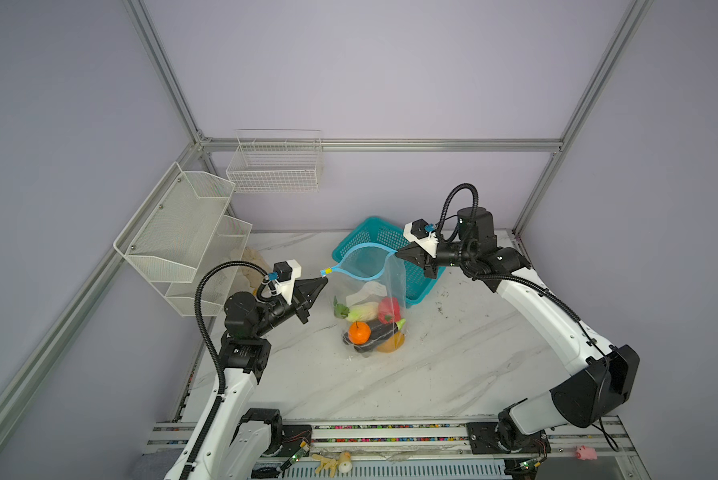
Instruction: Place the food in the zip-top bag and seal the zipper
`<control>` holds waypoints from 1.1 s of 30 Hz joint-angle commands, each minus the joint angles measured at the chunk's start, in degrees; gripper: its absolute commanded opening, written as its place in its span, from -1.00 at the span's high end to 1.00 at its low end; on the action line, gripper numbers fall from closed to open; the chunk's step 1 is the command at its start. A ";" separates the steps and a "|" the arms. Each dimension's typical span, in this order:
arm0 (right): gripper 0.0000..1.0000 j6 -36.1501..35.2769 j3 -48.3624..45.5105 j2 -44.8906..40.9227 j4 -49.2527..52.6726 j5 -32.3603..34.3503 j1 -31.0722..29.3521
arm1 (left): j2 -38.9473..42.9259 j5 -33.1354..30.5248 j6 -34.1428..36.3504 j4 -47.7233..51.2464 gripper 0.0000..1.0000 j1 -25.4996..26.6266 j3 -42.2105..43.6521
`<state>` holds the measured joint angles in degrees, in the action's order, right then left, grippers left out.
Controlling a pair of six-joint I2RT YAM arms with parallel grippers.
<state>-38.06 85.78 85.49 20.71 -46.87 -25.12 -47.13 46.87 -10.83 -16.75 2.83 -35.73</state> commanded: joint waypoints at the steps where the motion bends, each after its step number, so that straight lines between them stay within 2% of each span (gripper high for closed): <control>1: 0.64 -1.03 -1.22 -2.56 0.86 -1.46 0.09 | -0.65 0.11 -1.12 -2.62 1.00 0.85 2.07; 3: 0.48 -1.04 -1.42 -2.53 0.77 -1.48 0.14 | -2.04 0.71 -2.31 -3.43 1.00 1.27 1.48; 5: 0.10 -1.28 -0.89 -2.12 1.65 -1.13 0.08 | -2.88 0.94 -2.73 -3.99 1.00 1.96 1.27; 7: -0.11 -1.61 0.25 -1.68 3.15 -1.31 0.01 | -3.11 0.86 -2.54 -4.15 1.00 2.16 1.17; 11: -0.29 -3.31 3.05 -1.75 5.52 -0.74 -3.00 | -2.71 0.95 -1.75 -3.77 1.00 2.32 1.10; 15: -0.47 -9.41 4.75 -1.66 5.96 2.01 -11.28 | -2.06 0.99 0.64 -1.93 1.00 2.30 0.94; 20: -0.51 -19.05 14.09 5.91 14.58 1.06 -16.80 | -1.15 1.35 1.34 -1.88 1.00 2.33 1.01; 24: -0.53 -23.26 21.86 12.36 21.49 2.02 -19.06 | -0.67 1.47 1.39 -1.97 1.00 2.27 1.01; 33: -0.55 -26.42 32.51 21.12 28.08 4.35 -19.52 | -0.29 2.50 1.71 -1.93 1.00 2.27 1.18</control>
<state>-61.10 114.89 106.19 43.86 -42.63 -44.38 -48.40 48.10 -10.04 -16.95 4.71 -35.73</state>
